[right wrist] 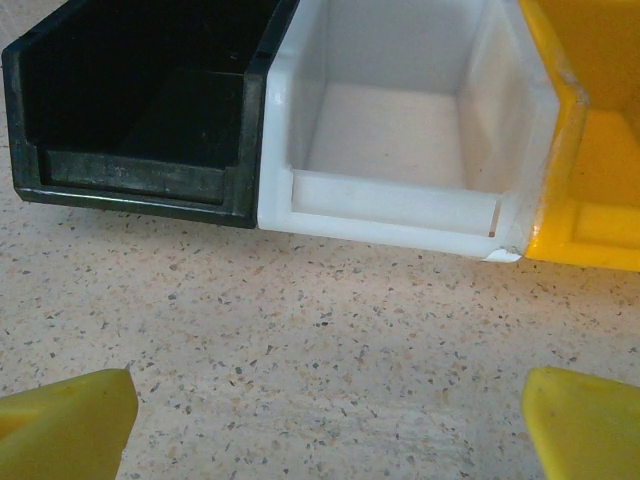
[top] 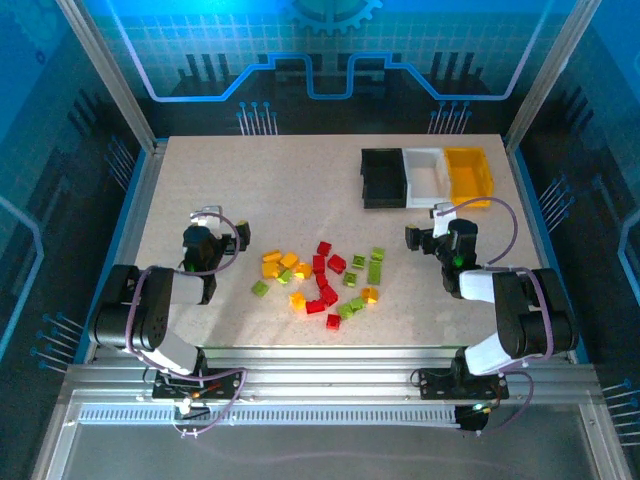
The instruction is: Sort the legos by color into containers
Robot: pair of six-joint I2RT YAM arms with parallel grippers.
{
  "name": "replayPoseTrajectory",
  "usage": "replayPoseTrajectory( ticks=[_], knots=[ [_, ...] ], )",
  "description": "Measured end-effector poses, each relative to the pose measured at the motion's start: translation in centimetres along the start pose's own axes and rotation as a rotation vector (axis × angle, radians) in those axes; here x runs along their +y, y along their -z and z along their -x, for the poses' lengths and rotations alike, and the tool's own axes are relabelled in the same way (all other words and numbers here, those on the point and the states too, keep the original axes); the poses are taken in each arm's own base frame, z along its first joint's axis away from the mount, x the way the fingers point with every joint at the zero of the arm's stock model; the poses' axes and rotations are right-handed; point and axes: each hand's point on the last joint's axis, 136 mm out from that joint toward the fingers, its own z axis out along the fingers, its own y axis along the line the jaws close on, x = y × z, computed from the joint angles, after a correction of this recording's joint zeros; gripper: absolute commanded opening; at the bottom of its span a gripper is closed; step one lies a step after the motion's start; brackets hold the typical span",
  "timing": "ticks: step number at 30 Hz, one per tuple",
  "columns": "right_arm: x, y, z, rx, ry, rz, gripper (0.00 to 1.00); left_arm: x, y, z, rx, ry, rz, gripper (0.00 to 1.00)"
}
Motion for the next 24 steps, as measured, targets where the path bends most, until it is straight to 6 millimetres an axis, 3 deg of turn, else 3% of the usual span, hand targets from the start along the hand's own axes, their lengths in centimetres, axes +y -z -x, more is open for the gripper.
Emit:
replayPoseTrajectory(
  ticks=[10,12,18,24],
  knots=[
    [-0.1,0.1,-0.2,0.023,-0.004,-0.002,1.0,0.1,0.4,0.3,0.006,0.001,0.006,0.99],
    [-0.6,0.1,0.2,0.052,-0.013,-0.027,1.0,0.3,1.0,1.3,-0.015,0.005,0.024,0.99],
    [-0.6,1.2,4.0,0.016,-0.026,-0.069,1.0,1.7,3.5,5.4,-0.113,0.063,0.115,0.99],
    [-0.6,2.6,4.0,0.037,-0.047,-0.182,1.0,1.8,4.5,9.4,-0.189,0.195,0.126,0.99]
  ],
)
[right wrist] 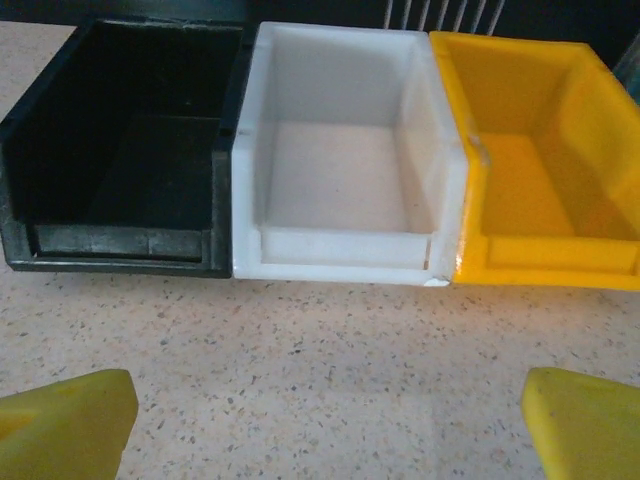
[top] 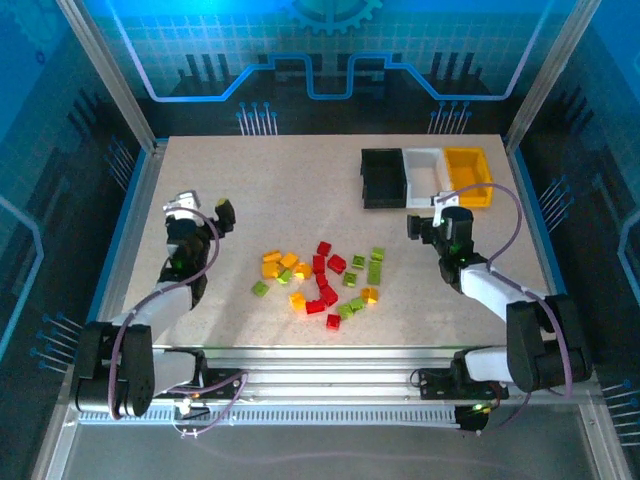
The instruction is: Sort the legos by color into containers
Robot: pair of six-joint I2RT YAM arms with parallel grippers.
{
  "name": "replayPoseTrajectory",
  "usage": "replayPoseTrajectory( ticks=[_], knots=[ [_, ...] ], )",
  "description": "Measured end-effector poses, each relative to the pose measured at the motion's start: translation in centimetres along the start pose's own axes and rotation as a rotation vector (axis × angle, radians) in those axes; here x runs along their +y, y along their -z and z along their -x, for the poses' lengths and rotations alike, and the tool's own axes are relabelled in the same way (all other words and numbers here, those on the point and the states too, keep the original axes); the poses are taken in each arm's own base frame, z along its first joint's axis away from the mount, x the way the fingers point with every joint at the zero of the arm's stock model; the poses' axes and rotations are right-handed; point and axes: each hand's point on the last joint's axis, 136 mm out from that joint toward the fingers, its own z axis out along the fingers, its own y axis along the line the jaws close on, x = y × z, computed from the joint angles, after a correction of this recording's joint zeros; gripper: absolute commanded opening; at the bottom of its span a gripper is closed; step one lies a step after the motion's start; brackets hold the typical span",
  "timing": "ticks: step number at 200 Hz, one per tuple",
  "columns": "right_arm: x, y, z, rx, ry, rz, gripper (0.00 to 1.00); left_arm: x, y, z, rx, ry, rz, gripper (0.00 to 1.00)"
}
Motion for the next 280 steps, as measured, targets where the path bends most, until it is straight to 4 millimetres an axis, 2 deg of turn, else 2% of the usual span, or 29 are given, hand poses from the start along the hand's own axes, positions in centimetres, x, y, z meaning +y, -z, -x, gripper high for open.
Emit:
replayPoseTrajectory(
  ticks=[15,34,50,68,83,103,120,131,161,178,203,222,257,280],
  knots=[
    [-1.0,0.4,0.1,0.016,-0.042,-0.09,1.0,0.1,-0.4,1.4,-0.013,0.081,0.03,0.99],
    [-3.7,0.7,0.8,0.048,-0.169,-0.224,1.0,0.2,-0.6,2.5,-0.014,0.184,0.049,0.99],
    [-6.3,1.4,1.5,0.092,-0.346,-0.333,1.0,0.4,-0.2,2.9,-0.017,0.285,0.053,0.99],
    [-7.8,1.7,2.4,0.098,-0.44,-0.351,1.0,1.4,0.8,2.8,-0.01,0.454,0.1,0.99],
    [-8.1,1.8,2.0,0.104,-0.474,-0.331,1.0,2.7,1.7,2.7,-0.002,0.576,0.15,0.99],
    [-6.9,1.9,0.7,0.133,-0.488,-0.26,1.0,4.0,2.0,2.3,0.011,0.68,0.181,0.99],
    [-6.1,1.4,0.2,0.189,-0.493,-0.201,1.0,3.7,1.6,1.2,0.068,0.721,0.164,0.99],
    [-5.9,0.8,0.8,0.228,-0.494,-0.172,0.99,3.1,1.2,0.5,0.118,0.744,0.144,0.99],
    [-4.2,-2.3,4.8,0.27,-0.47,-0.066,0.9,0.6,0.0,0.3,0.248,0.767,0.085,0.99],
    [-3.5,-4.3,6.1,0.298,-0.448,-0.036,0.84,-2.2,-0.5,1.2,0.318,0.74,0.018,0.99],
    [-2.4,-7.1,5.8,0.383,-0.403,-0.004,0.82,-6.0,0.5,0.6,0.423,0.673,-0.058,0.93],
    [-0.8,-9.1,5.5,0.433,-0.351,0.014,0.81,-8.3,1.7,-1.0,0.515,0.632,-0.109,0.93],
    [3.6,-10.9,4.7,0.495,-0.284,0.061,0.75,-9.4,2.7,-3.7,0.622,0.623,-0.136,0.97],
    [5.1,-12.0,5.1,0.507,-0.281,0.07,0.7,-10.2,3.6,-5.2,0.676,0.613,-0.153,0.99]
  ],
)
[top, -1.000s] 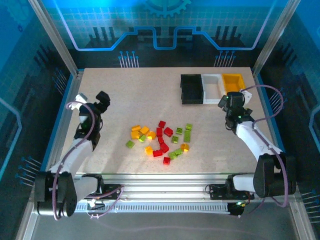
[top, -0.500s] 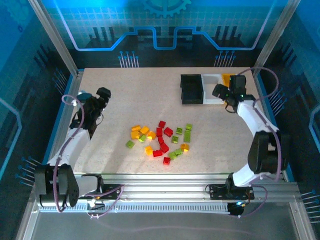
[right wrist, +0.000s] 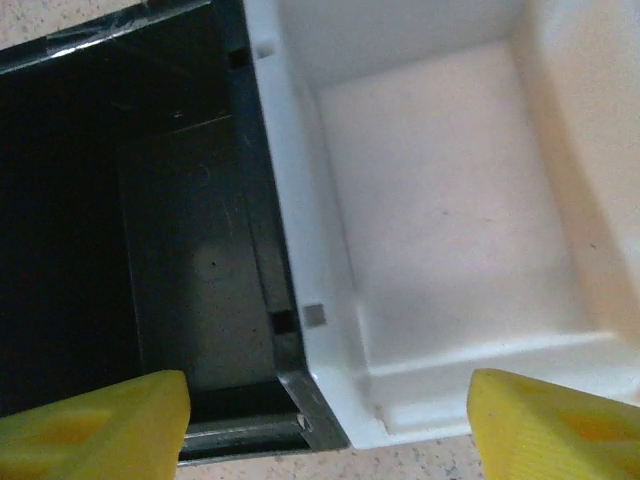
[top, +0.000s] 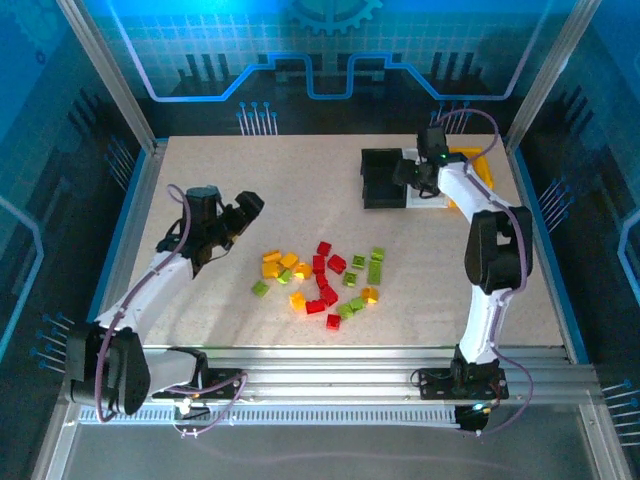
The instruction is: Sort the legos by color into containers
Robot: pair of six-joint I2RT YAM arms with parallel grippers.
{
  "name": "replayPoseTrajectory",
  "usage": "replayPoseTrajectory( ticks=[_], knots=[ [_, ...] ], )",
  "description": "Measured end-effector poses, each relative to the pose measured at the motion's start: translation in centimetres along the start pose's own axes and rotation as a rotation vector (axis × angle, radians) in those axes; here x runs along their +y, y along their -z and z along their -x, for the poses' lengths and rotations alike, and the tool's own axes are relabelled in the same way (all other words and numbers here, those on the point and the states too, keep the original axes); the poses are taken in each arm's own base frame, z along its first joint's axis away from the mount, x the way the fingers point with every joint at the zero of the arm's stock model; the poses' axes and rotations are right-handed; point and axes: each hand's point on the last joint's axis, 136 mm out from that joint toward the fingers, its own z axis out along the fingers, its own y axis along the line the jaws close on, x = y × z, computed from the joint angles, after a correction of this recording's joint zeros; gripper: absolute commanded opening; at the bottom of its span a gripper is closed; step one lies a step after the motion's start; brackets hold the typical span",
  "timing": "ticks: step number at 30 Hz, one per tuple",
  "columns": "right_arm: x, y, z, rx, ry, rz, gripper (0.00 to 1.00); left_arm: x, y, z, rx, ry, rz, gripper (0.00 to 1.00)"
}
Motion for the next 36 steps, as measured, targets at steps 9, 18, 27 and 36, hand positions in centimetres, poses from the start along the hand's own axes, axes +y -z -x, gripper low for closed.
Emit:
replayPoseTrajectory(
  ticks=[9,18,27,36],
  knots=[
    [-0.1,-3.2,0.7,0.043,-0.038,-0.063,0.55,-1.1,-0.3,-2.9,0.088,-0.033,-0.035,0.99],
    [0.5,-4.5,-0.6,0.093,-0.017,-0.083,0.27,-1.1,-0.2,-3.6,0.109,-0.039,-0.028,0.99],
    [3.4,-4.2,-1.7,0.098,0.039,-0.069,0.0,-1.8,1.6,-3.5,0.091,-0.046,-0.056,0.99],
    [14.0,-2.4,-7.7,0.129,0.199,0.014,0.0,-2.9,4.9,-3.2,0.05,-0.058,-0.1,0.99]
  ],
)
